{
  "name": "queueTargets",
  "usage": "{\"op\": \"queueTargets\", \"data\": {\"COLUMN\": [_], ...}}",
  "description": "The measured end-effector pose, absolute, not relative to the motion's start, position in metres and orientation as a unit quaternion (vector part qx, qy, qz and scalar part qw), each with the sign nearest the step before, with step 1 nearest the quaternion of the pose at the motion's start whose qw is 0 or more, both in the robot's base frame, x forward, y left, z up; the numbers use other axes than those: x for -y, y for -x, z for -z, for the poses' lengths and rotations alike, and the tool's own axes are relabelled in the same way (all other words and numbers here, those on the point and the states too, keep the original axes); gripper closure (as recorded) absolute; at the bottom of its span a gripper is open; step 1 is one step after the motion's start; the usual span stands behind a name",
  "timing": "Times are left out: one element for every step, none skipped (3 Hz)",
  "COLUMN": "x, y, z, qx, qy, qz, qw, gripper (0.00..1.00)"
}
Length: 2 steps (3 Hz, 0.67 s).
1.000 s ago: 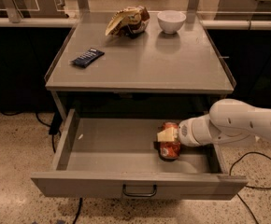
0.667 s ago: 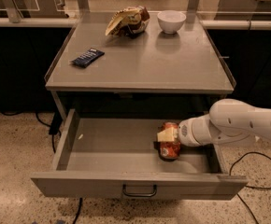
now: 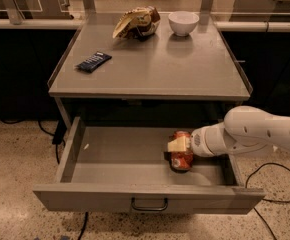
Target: Place coke can into top drawer
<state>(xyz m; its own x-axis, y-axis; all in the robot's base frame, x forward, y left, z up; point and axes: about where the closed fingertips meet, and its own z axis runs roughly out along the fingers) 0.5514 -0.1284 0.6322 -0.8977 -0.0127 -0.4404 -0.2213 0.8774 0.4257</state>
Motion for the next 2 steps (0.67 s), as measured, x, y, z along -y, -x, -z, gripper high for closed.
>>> {"op": "queueTargets", "data": {"x": [0.1283, 0.1282], "y": [-0.5514, -0.5514], "z": [-0.6322, -0.6322], "qx": [-0.944, -0.944], "qy": [0.062, 0.062], "qz": [-0.24, -0.24], "qw": [0.217, 0.217], "gripper": [0.0, 0.0]}}
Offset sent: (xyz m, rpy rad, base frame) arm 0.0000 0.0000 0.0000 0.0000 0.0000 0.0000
